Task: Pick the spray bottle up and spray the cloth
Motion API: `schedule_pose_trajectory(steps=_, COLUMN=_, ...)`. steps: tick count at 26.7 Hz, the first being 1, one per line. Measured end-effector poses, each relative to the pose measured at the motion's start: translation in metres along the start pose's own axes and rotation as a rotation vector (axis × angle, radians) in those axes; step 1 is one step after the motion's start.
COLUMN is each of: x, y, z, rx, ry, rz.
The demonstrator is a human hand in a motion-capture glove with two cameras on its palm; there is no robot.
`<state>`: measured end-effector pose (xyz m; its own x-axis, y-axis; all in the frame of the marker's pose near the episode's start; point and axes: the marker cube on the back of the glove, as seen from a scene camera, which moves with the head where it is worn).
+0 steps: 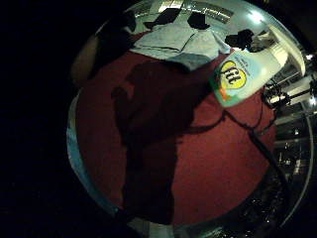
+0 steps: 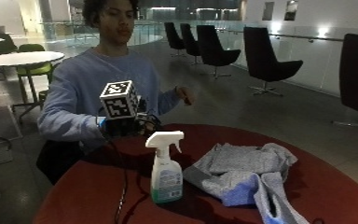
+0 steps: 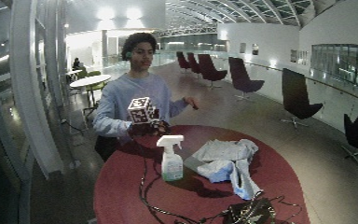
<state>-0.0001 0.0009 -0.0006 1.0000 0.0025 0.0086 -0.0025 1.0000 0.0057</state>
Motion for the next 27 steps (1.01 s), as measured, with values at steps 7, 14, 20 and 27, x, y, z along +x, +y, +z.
schedule_pose_trajectory(steps=7, x=0.003, y=0.004, z=-0.003, rx=0.006, ry=0.012, rz=0.012)
schedule_pose_trajectory(steps=14, x=0.004, y=0.005, z=-0.01, rx=0.019, ry=0.008, rz=0.021)
schedule_pose_trajectory(steps=20, x=0.001, y=0.008, z=-0.006, rx=0.014, ry=-0.002, rz=0.017)
schedule_pose_trajectory(steps=27, x=0.005, y=0.014, z=-0.008, rx=0.023, ry=-0.059, rz=0.035)
